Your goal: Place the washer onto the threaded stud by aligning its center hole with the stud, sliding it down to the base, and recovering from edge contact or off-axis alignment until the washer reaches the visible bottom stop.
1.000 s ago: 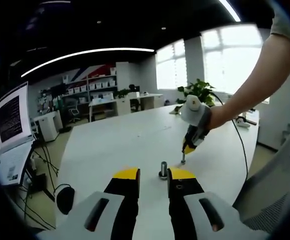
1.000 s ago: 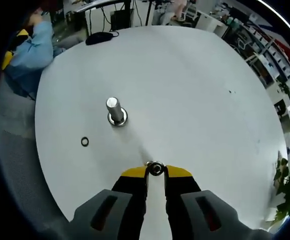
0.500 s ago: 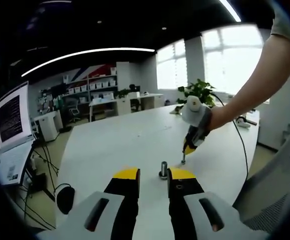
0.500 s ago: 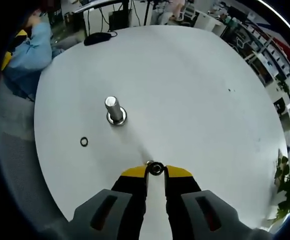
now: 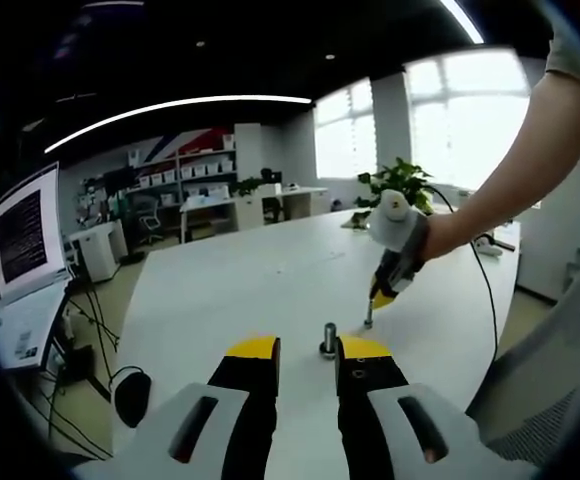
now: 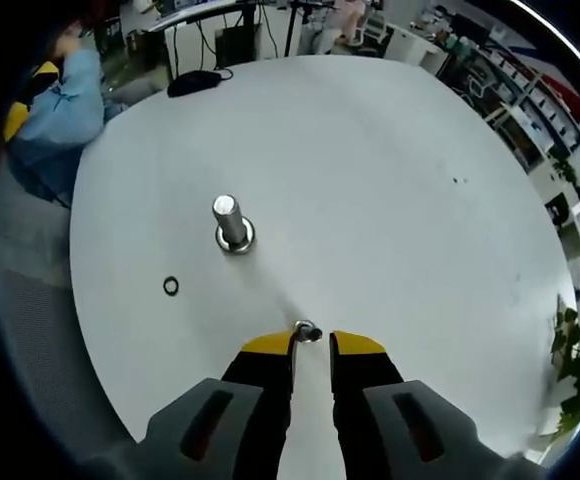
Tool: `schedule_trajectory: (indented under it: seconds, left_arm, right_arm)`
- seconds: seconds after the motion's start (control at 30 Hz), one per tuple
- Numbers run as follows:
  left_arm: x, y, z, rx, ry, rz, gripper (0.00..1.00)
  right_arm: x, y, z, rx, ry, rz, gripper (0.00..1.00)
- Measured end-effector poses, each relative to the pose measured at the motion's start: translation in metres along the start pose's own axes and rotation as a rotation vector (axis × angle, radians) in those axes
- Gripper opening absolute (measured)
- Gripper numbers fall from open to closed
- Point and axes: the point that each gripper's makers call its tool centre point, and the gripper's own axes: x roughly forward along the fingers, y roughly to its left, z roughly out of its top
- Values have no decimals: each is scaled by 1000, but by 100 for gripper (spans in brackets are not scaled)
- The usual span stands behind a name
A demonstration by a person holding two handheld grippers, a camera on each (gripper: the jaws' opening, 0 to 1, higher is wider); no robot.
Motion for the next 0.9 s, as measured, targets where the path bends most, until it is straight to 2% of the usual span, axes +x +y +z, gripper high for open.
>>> schedule_trajectory:
  seconds: [0.4,0.77,0.9]
  left_arm:
    - [-1,1,1,1,-6,4,20]
    - [-1,-1,3,0,-12,-2,20]
    - [-1,-1,4,1,-15,-1,20]
  right_arm:
    - [-9,1,-9,11,3,-8,16]
    - [-16,20,-10,6,-12,3,18]
    - [-15,28,-9,39,-28,17,18]
